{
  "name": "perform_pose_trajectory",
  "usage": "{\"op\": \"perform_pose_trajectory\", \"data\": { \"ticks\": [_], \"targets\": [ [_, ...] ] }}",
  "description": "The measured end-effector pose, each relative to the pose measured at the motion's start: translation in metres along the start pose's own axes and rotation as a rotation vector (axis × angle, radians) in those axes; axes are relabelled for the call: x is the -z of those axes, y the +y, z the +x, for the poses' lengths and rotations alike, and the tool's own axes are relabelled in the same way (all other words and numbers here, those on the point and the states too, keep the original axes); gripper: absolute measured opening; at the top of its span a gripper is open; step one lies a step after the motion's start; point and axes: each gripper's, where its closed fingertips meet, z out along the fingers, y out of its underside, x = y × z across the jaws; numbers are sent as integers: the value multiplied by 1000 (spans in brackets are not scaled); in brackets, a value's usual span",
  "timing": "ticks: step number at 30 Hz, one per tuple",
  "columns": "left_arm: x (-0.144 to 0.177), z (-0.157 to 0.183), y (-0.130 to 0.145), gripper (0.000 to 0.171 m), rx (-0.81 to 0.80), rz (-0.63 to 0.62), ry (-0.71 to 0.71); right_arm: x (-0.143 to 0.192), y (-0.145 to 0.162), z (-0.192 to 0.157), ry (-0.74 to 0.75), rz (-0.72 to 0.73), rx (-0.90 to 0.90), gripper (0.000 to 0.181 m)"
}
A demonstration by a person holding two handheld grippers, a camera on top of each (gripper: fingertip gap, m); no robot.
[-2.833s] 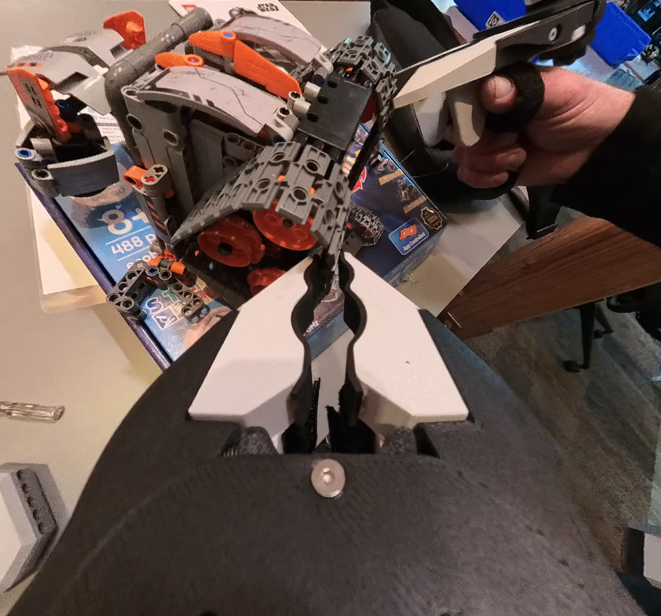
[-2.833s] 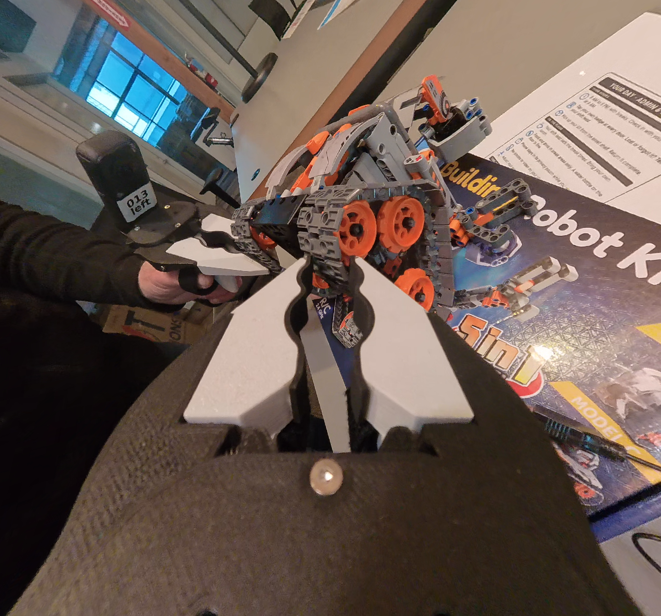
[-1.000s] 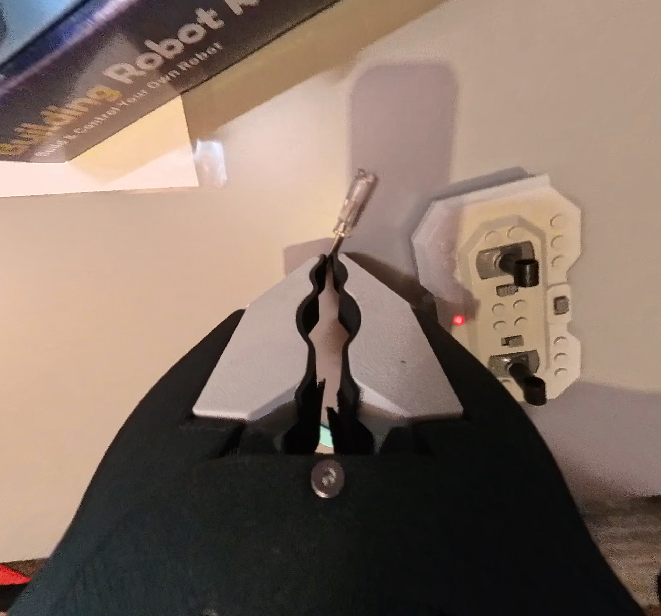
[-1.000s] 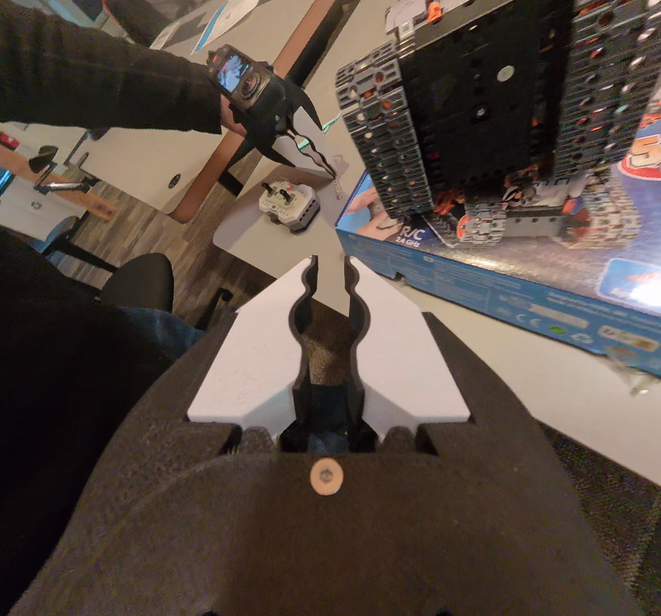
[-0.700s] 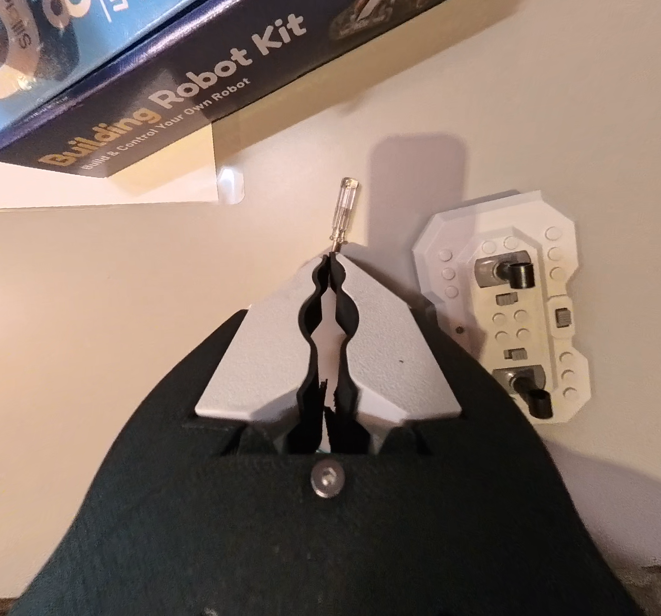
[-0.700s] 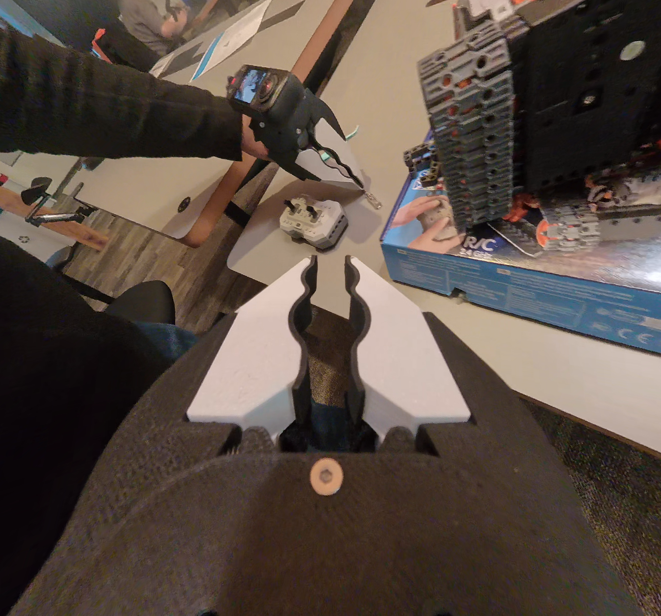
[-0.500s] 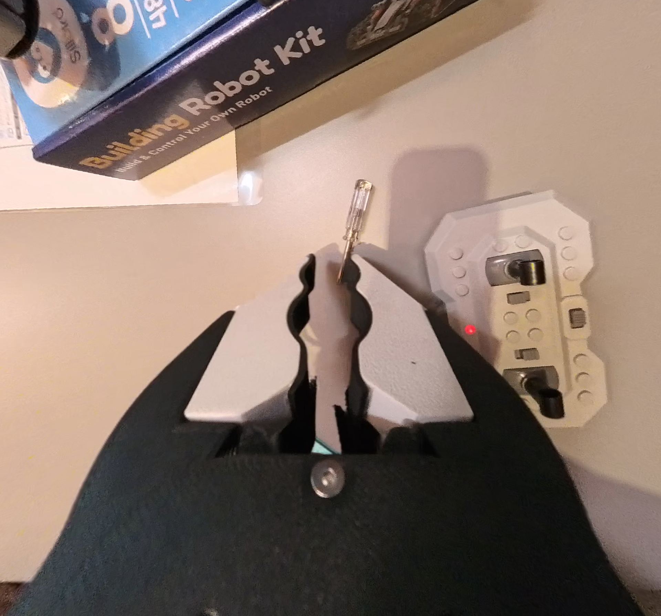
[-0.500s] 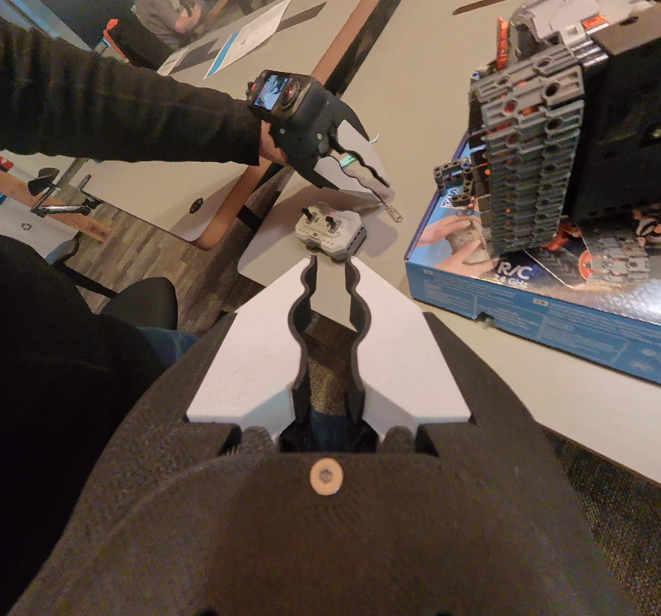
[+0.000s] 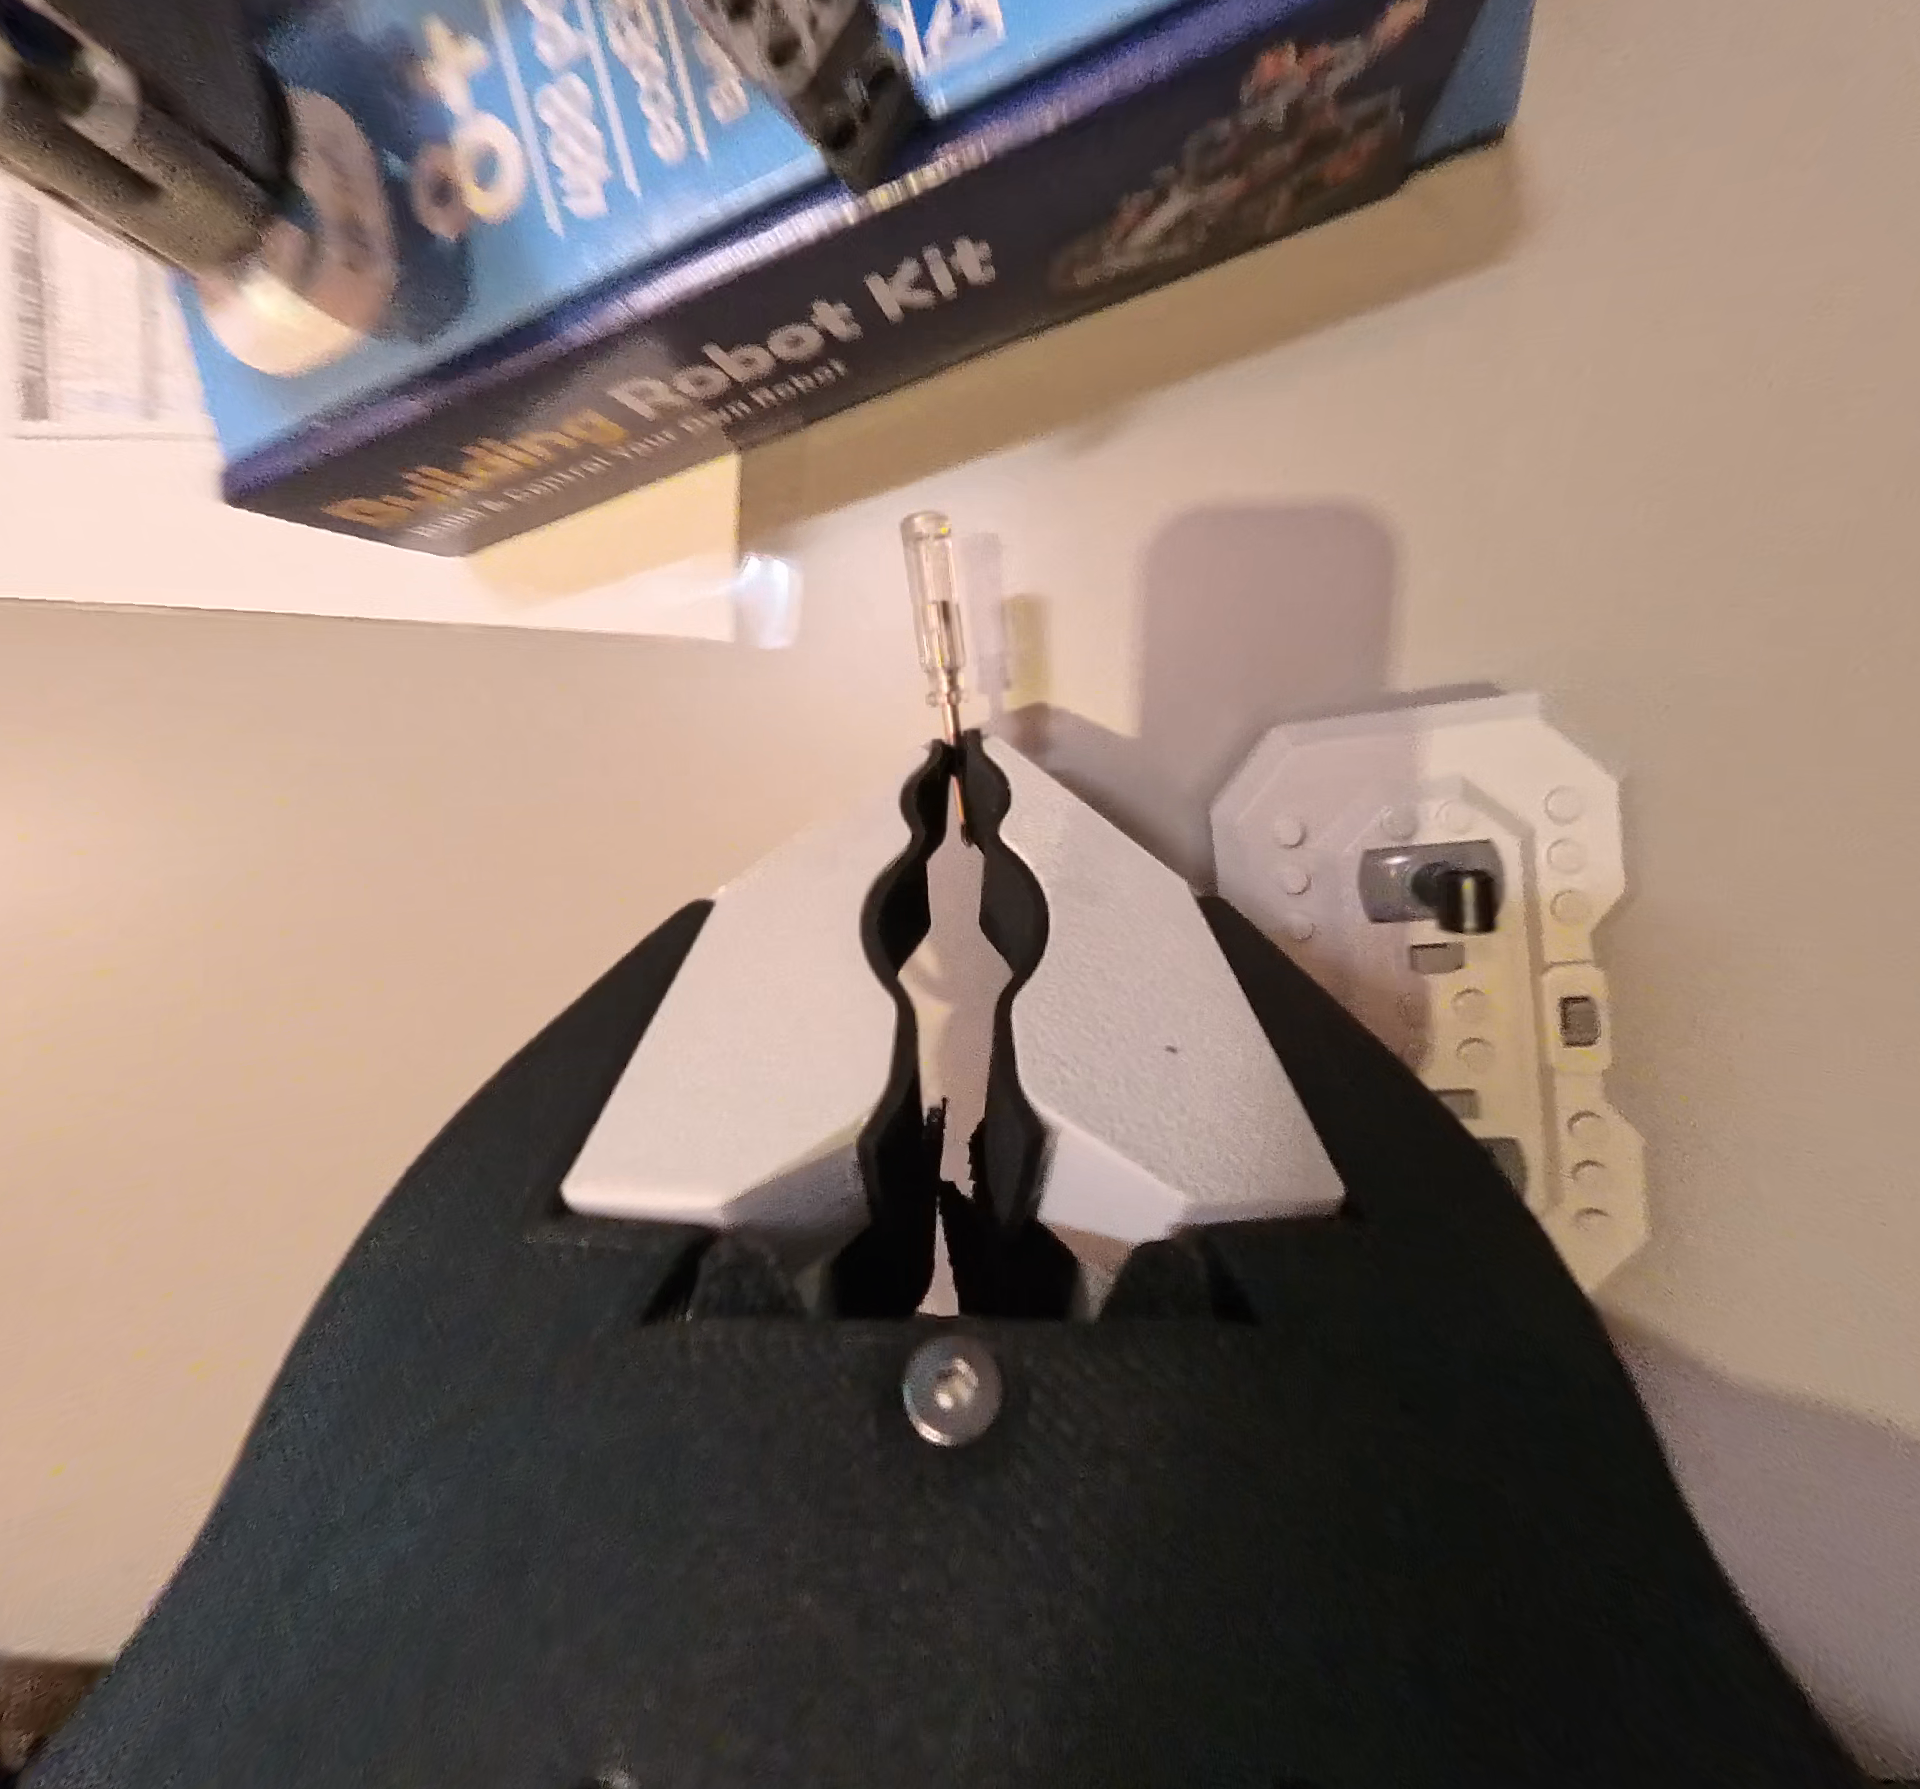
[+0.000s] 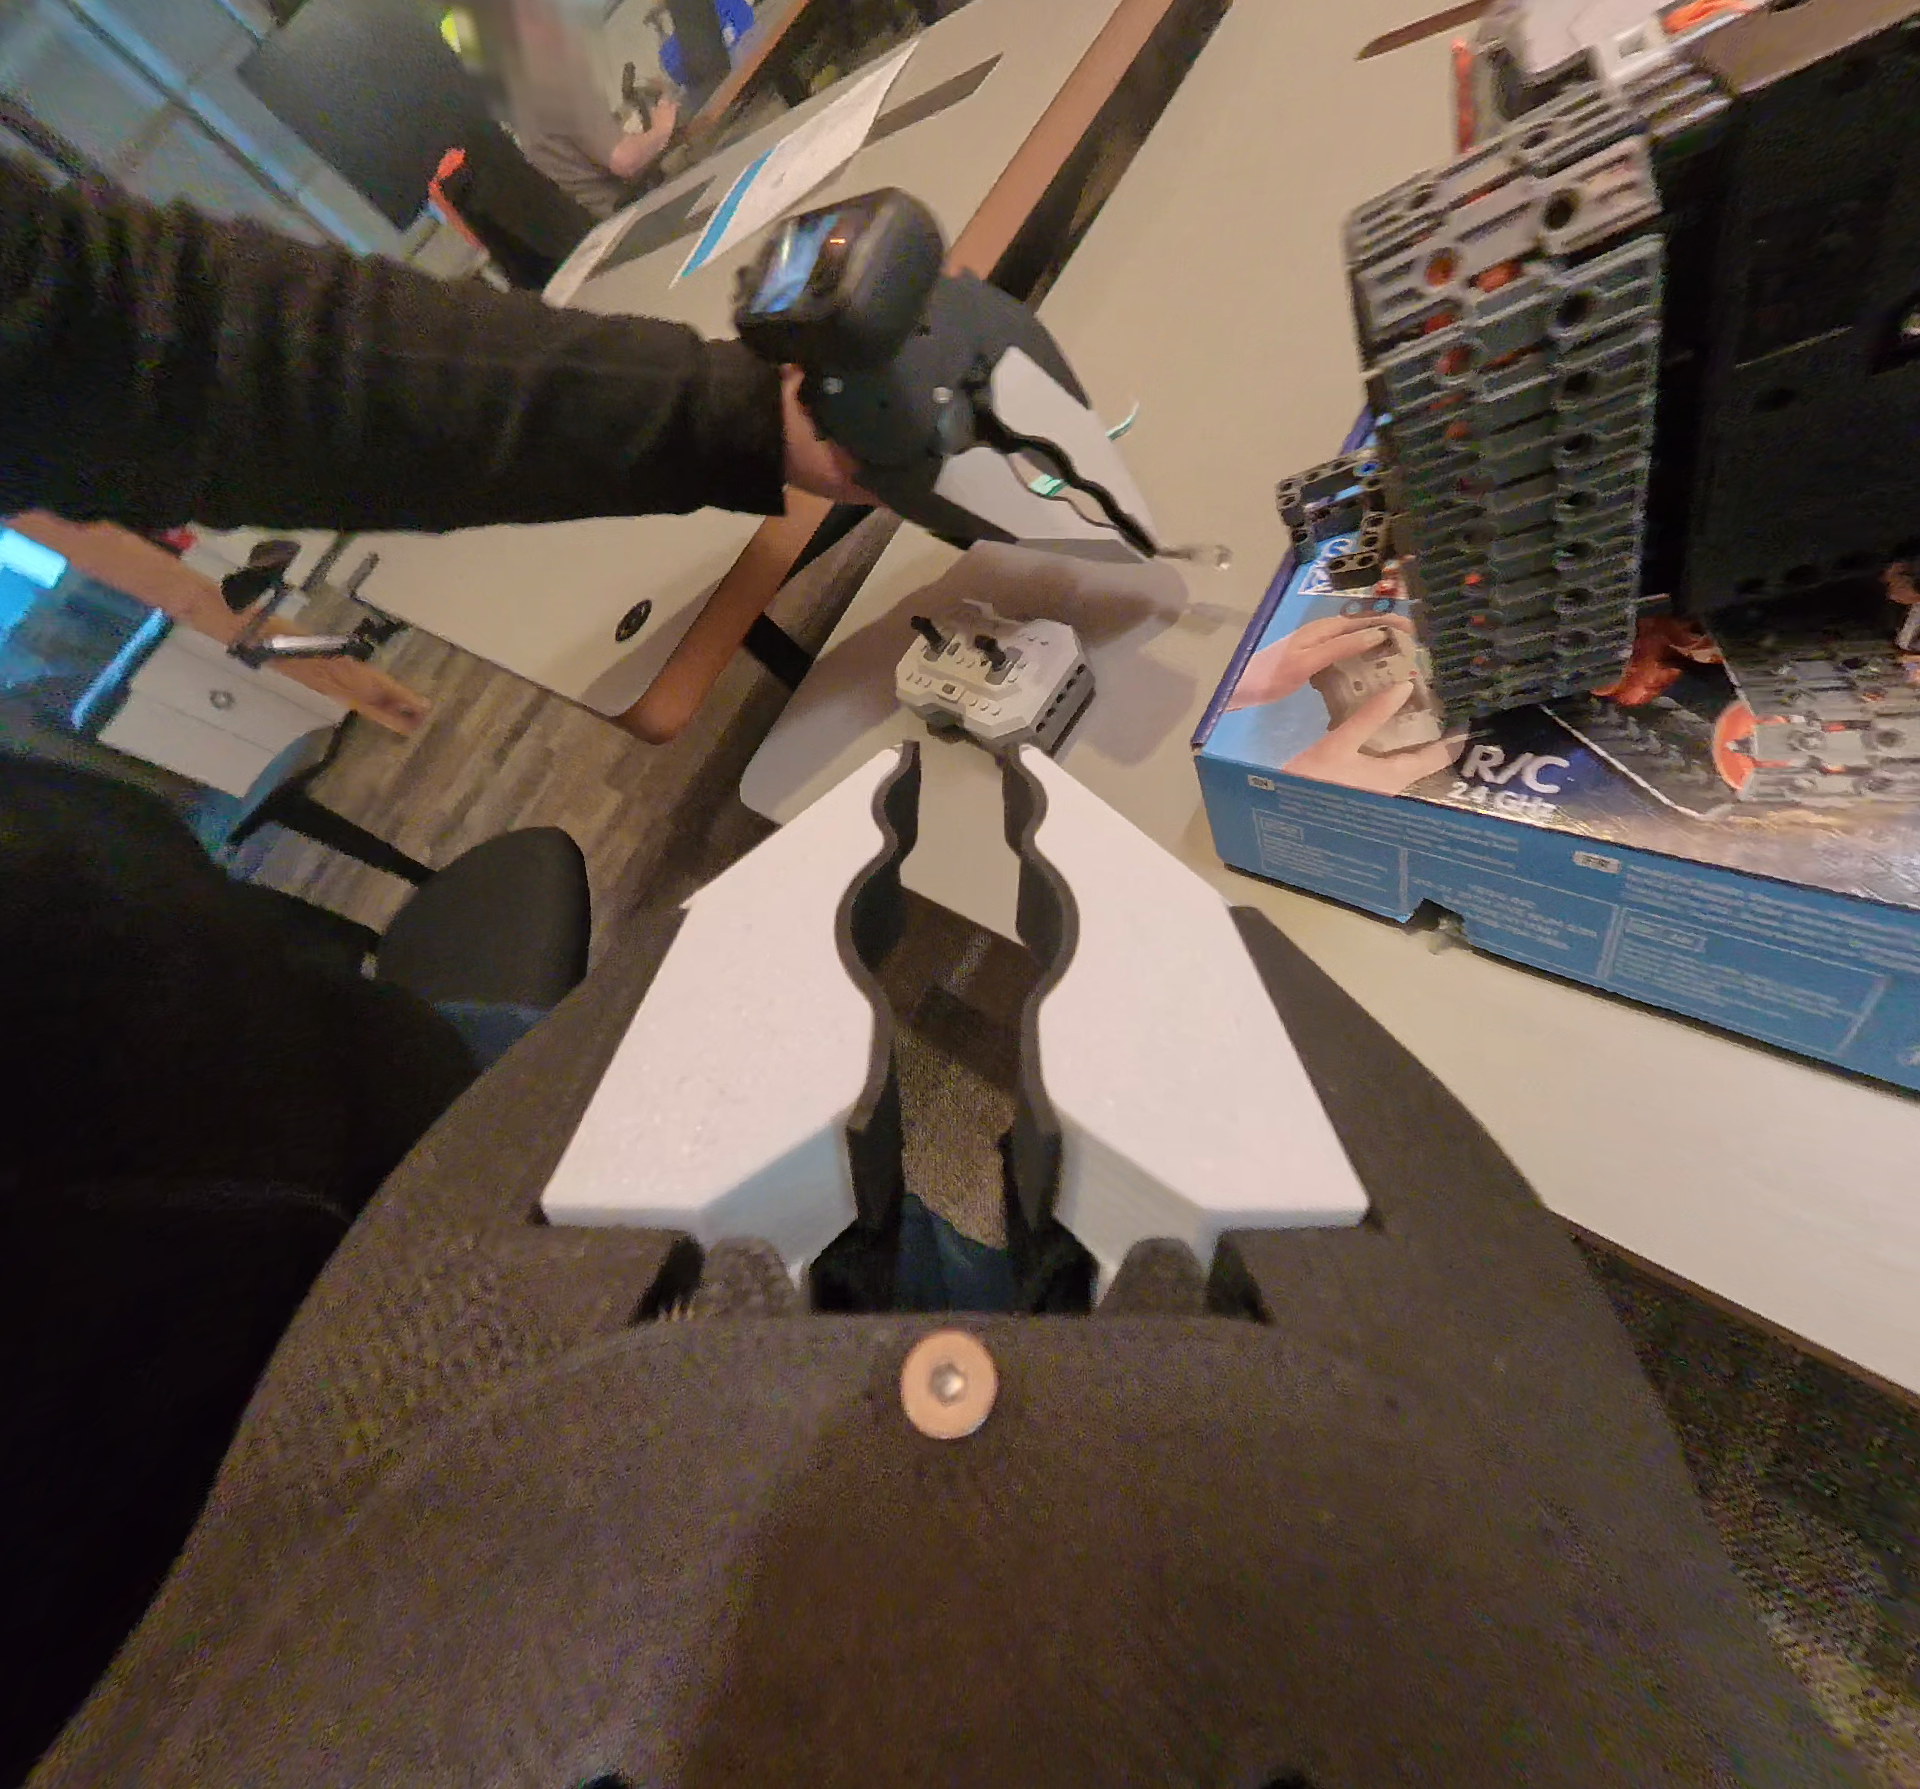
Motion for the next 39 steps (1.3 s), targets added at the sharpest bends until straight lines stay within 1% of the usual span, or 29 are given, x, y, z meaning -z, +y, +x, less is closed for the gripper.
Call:
{"op": "perform_pose_trajectory", "data": {
  "ticks": [3, 6, 9, 12, 15, 17, 20, 22, 25, 30, 33, 35, 36, 39],
  "targets": [
    [28, -6, -33, 0, -21, 53, -73, 4, -9, 5, -10, 45, -66, 21],
    [62, -4, -86, 0, -79, 128, -123, 9, -27, 9, -47, 129, -157, 23],
    [90, 5, -139, 0, -166, 191, -135, 12, -41, 12, -80, 163, -221, 25],
    [106, 18, -178, 0, -265, 230, -112, 15, -49, 13, -111, 175, -242, 27],
    [112, 29, -205, 0, -344, 244, -83, 16, -52, 15, -125, 161, -235, 30],
    [112, 35, -215, 0, -382, 234, -64, 19, -55, 14, -144, 153, -218, 31],
    [107, 42, -224, 0, -434, 208, -35, 24, -59, 12, -164, 142, -194, 29],
    [105, 46, -229, 0, -453, 203, -20, 26, -60, 13, -166, 136, -182, 24],
    [103, 47, -239, 0, -455, 210, -8, 29, -58, 16, -161, 122, -176, 8],
    [100, 47, -253, 0, -448, 227, -4, 42, -60, 23, -135, 127, -143, 6],
    [98, 43, -264, 0, -427, 258, -20, 51, -65, 28, -131, 142, -154, 6],
    [97, 36, -271, 8, -399, 269, -54, 58, -68, 32, -131, 161, -163, 6],
    [97, 35, -274, 16, -375, 277, -54, 61, -69, 35, -121, 164, -166, 7],
    [99, 27, -280, 31, -323, 290, -75, 75, -74, 43, -96, 203, -178, 6]
  ]
}}
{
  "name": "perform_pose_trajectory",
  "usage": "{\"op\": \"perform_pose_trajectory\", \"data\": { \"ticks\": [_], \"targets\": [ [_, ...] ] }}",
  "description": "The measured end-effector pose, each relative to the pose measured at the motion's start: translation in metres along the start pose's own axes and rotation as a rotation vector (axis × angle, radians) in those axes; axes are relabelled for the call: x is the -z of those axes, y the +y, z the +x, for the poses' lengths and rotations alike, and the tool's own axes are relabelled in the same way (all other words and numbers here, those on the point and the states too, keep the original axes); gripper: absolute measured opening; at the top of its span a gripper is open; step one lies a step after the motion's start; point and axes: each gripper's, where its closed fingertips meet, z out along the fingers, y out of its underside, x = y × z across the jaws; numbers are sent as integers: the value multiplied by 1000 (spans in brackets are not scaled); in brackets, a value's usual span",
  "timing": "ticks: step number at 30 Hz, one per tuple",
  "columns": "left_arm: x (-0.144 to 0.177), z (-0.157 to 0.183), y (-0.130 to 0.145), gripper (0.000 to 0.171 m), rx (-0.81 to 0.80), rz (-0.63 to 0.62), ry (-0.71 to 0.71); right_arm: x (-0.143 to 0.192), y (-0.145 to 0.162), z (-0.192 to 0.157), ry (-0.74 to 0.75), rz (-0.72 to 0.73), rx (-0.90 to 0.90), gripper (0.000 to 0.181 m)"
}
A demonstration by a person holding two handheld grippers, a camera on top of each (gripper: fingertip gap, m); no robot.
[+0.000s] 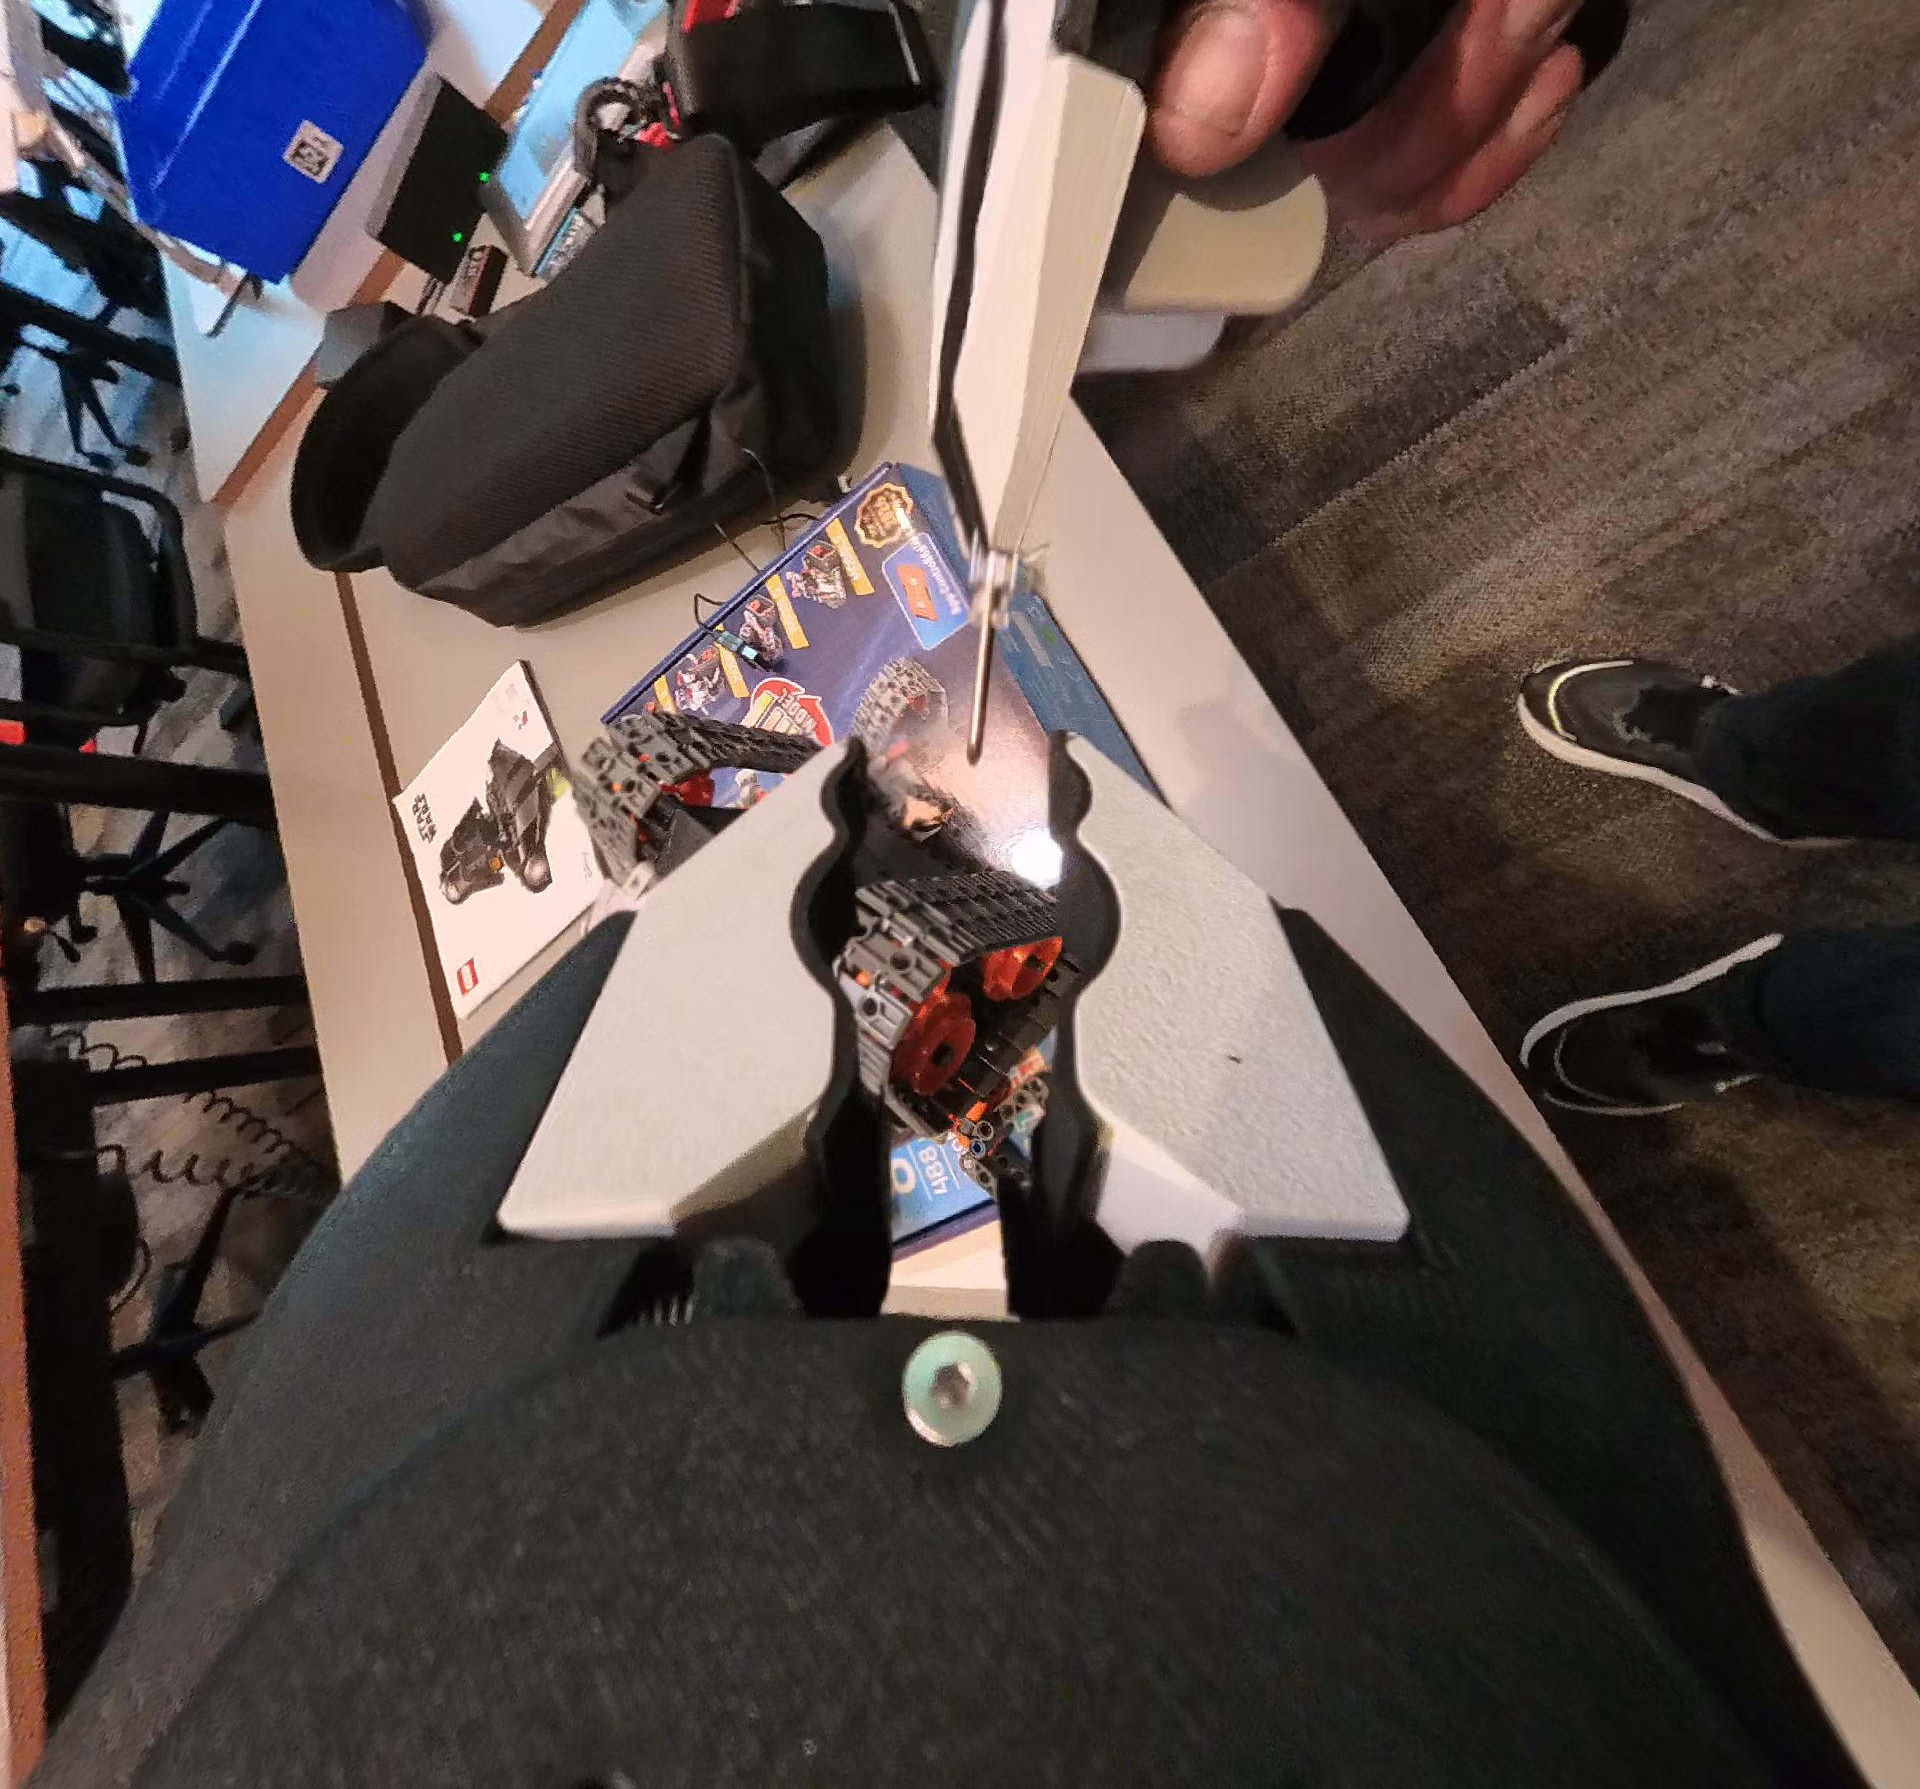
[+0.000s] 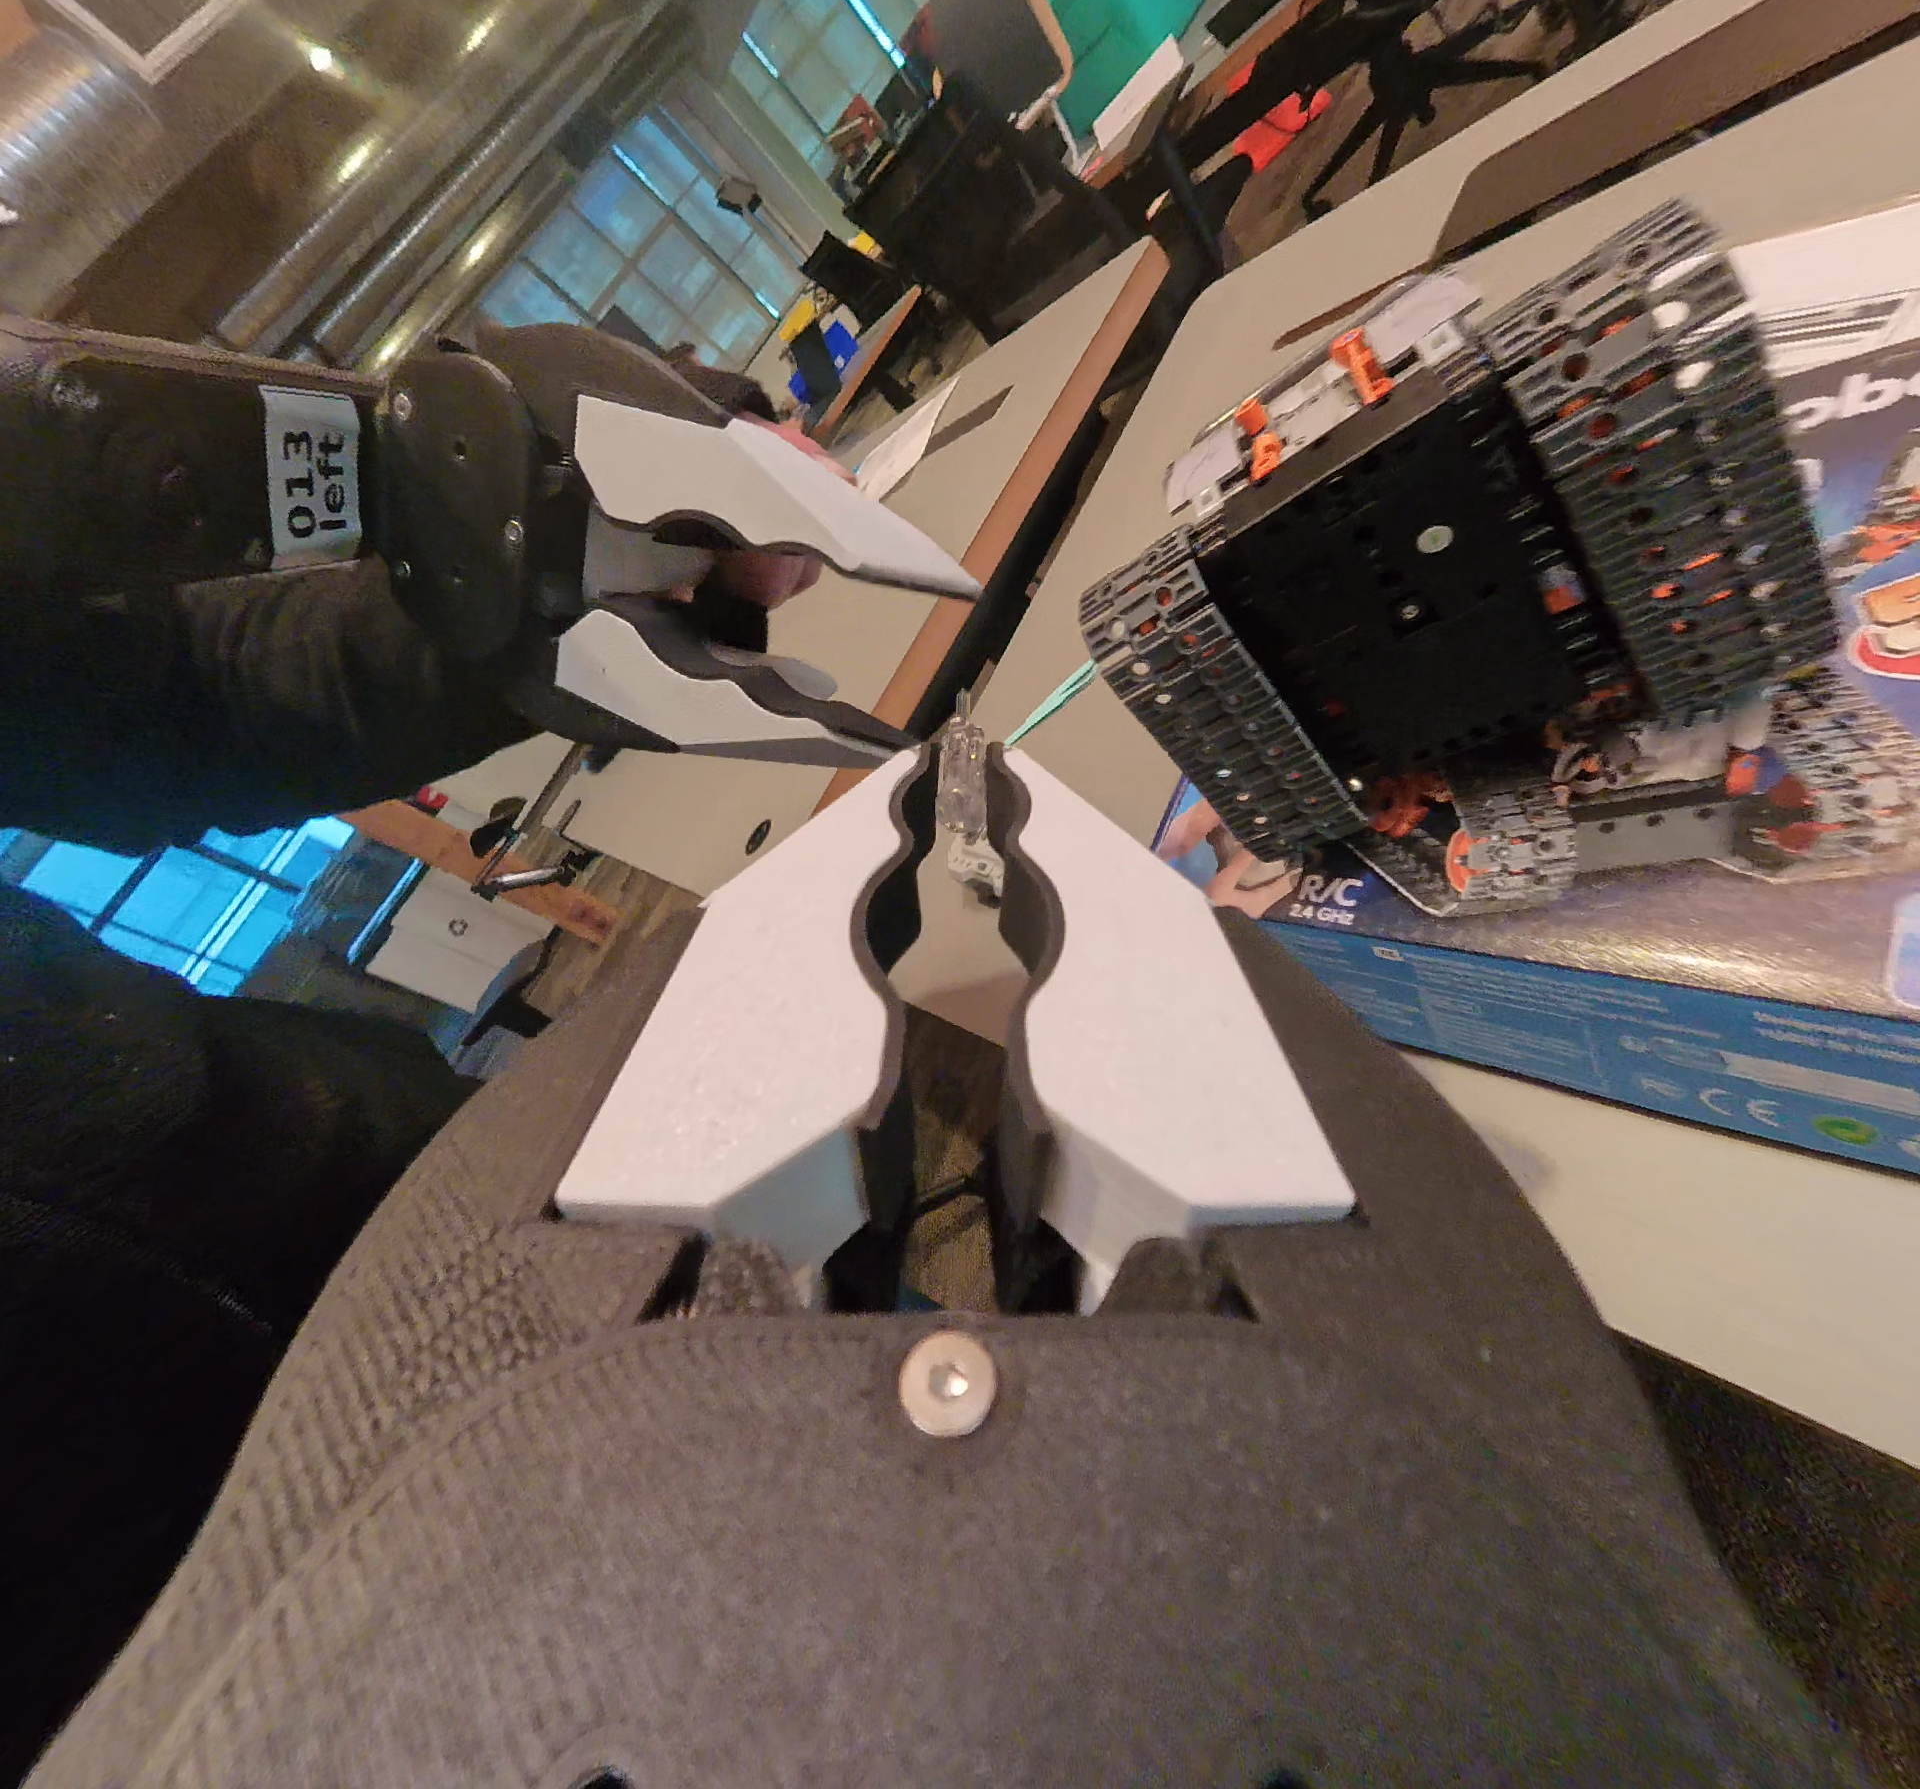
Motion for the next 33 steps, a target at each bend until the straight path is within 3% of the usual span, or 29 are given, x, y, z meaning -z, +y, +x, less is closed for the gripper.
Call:
{"op": "perform_pose_trajectory", "data": {
  "ticks": [8, 12, 16, 20, 22, 24, 26, 28, 30, 33],
  "targets": [
    [7, 1, -18, 39, 151, 66, 29, 70, -29, 9, 138, 165, 21, 6],
    [11, 3, -33, 38, 189, 95, 38, 116, -42, 31, 332, 166, 90, 6],
    [5, 1, -53, 35, 281, 120, 56, 184, -68, 82, 579, 158, 125, 6],
    [-25, 0, -69, 35, 334, 108, 74, 262, -100, 161, 723, 118, 130, 7],
    [-48, -7, -74, 34, 362, 81, 54, 270, -115, 190, 615, 68, 124, 7],
    [-74, -17, -79, 35, 435, 47, 31, 254, -118, 211, 478, -34, 162, 7],
    [-101, -35, -88, 38, 513, 28, -30, 227, -104, 212, 280, -173, 180, 7],
    [-132, -55, -102, 44, 533, 16, -82, 211, -100, 212, 172, -246, 146, 7],
    [-162, -77, -118, 51, 503, 2, -130, 196, -108, 206, 86, -246, 72, 6],
    [-198, -101, -135, 52, 401, -44, -178, 179, -102, 190, -26, -366, 70, 6]
  ]
}}
